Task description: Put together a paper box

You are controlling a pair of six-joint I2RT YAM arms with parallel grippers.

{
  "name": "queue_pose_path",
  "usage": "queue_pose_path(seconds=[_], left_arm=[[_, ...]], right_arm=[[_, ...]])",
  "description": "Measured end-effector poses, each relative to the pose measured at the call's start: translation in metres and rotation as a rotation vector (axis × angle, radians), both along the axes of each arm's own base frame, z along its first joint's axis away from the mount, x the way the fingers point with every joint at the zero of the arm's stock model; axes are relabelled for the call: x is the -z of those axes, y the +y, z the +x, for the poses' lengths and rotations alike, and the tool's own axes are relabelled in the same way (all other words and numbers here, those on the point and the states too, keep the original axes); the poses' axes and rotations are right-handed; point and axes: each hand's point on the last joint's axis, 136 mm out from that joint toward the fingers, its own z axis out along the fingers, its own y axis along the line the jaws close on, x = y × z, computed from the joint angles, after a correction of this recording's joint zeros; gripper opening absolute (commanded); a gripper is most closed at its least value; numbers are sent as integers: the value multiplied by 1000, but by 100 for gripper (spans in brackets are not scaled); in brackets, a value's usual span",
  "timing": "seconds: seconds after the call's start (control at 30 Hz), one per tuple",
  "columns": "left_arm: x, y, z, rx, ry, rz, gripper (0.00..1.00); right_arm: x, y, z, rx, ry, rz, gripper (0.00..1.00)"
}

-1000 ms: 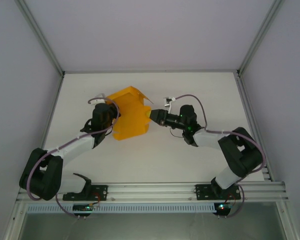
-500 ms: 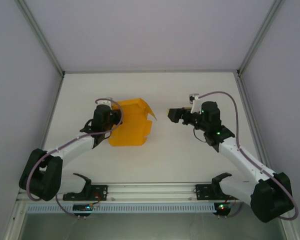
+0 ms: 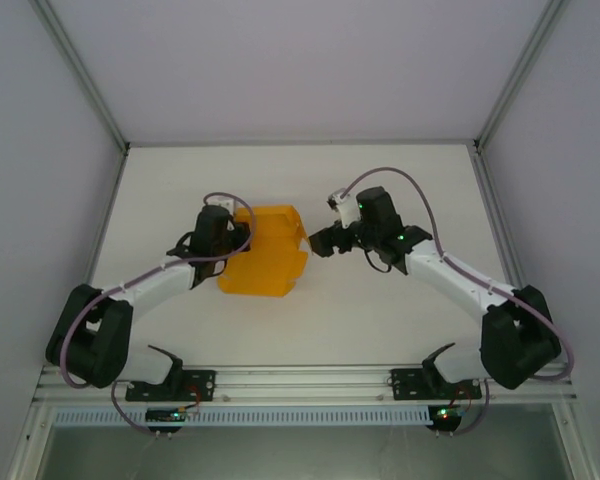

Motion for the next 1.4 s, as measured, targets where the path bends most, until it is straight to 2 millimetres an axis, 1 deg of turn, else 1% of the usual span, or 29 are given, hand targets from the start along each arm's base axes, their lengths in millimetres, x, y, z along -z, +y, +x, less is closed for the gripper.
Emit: queue_pose_path(seconds=[0.07, 0.1, 0.2, 0.33, 0.4, 0.5, 0.53, 0.67, 0.73, 0.8, 0.9, 1.07, 1.17, 1.27, 1.4], left_arm=[[3, -2, -1, 8, 9, 7, 1], [3, -4, -1, 13, 11, 9, 1], [3, -8, -2, 25, 13, 20, 1], [-4, -13, 0, 33, -8, 29, 1], [-6, -15, 0, 33, -14, 31, 0], [-7, -18, -1, 43, -19, 37, 0], [-7, -18, -1, 44, -19, 41, 0], [-4, -21, -5, 53, -16, 70, 0], [-2, -18, -6, 41, -13, 89, 0], [-2, -22, -9, 48, -7, 90, 0], [-7, -29, -12, 38, -12, 106, 0], [-18, -27, -11, -53, -5, 123, 0], [-19, -27, -9, -101, 11, 110, 0], [-16, -30, -10, -119, 32, 99, 0], [-14, -35, -10, -120, 41, 86, 0]], right_arm=[[2, 9, -1, -37, 10, 0, 73], [4, 14, -2, -54, 16, -1, 71], [8, 27, -4, -97, 32, -2, 69], [12, 43, -3, -137, 52, 4, 68], [15, 49, -2, -149, 61, 2, 68], [22, 56, -1, -151, 65, -18, 64], [24, 57, 0, -140, 60, -31, 60], [30, 54, 12, -19, -12, -129, 25], [32, 47, 23, 80, -60, -185, 14], [35, 36, 37, 193, -105, -233, 7], [40, 25, 52, 335, -138, -282, 0], [34, 26, 65, 523, -179, -315, 0], [35, 24, 71, 635, -175, -334, 0], [40, 19, 72, 751, -140, -351, 0], [42, 11, 70, 841, -100, -347, 0]])
